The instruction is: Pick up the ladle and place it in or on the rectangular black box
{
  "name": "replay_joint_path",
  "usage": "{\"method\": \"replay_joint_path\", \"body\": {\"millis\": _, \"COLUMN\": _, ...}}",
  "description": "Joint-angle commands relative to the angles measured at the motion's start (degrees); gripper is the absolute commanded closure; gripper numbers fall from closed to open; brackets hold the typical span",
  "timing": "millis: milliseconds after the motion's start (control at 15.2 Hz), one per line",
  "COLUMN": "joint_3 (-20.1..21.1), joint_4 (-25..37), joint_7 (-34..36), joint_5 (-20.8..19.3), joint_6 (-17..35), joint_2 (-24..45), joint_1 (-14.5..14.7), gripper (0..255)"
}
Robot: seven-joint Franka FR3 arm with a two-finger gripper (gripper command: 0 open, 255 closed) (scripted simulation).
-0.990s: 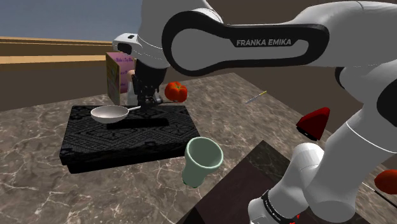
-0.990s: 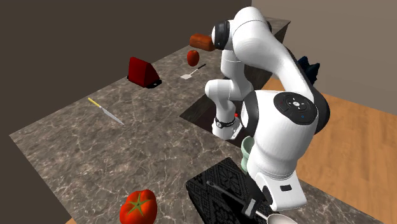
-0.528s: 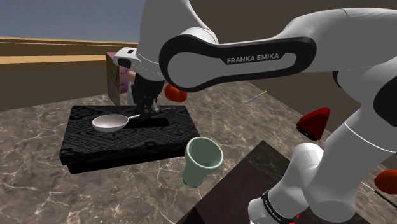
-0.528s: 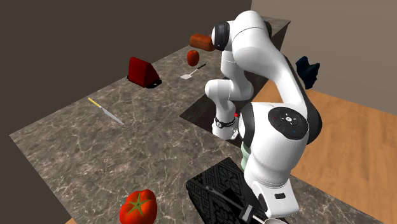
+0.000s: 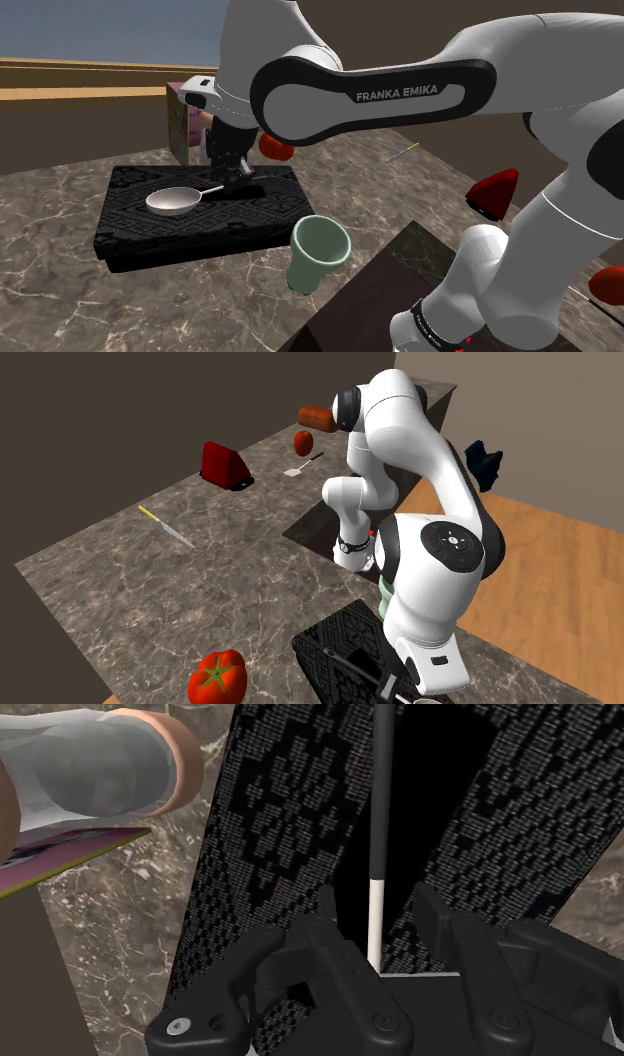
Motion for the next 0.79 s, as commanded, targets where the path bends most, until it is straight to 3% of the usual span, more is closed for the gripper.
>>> {"method": "replay_joint_path", "body": {"millis": 0, "joint_3": 0.0, "joint_4": 0.0, "joint_7": 0.0, "joint_5": 0.0, "joint_6": 0.0, "joint_2": 0.0, "joint_1": 0.0, "gripper": 0}}
{"method": "replay_joint_path", "body": {"millis": 264, "joint_3": 0.0, "joint_4": 0.0, "joint_7": 0.0, "joint_5": 0.0, "joint_6": 0.0, "joint_2": 0.0, "joint_1": 0.0, "gripper": 0}}
{"method": "replay_joint_path", "body": {"millis": 528, "joint_3": 0.12, "joint_4": 4.72, "joint_7": -0.2, "joint_5": 0.3, "joint_6": -6.81, "joint_2": -2.1, "joint_1": 0.11, "gripper": 0}}
{"method": "replay_joint_path", "body": {"millis": 726, "joint_3": 0.12, "joint_4": 4.71, "joint_7": -0.2, "joint_5": 0.3, "joint_6": -6.81, "joint_2": -2.1, "joint_1": 0.11, "gripper": 0}}
